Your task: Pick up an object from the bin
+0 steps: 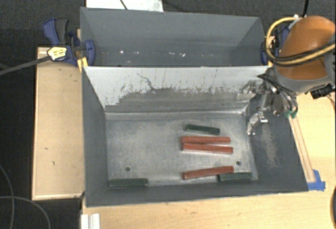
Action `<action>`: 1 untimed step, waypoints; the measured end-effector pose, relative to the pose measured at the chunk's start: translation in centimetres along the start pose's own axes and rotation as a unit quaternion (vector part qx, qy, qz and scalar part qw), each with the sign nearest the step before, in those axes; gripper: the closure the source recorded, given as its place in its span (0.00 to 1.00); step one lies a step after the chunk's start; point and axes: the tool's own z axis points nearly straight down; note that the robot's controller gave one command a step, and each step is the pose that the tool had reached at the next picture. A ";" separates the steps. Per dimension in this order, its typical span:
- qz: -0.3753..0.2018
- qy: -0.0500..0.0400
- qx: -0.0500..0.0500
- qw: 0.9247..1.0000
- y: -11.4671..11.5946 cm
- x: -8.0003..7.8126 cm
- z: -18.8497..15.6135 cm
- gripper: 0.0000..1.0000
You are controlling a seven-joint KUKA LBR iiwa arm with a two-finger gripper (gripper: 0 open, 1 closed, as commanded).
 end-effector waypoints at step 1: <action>0.001 -0.002 0.000 1.000 6.8 1.4 6.9 0.00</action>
Offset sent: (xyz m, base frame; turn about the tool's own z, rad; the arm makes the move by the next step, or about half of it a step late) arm -0.0113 0.0935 -0.0080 -0.1934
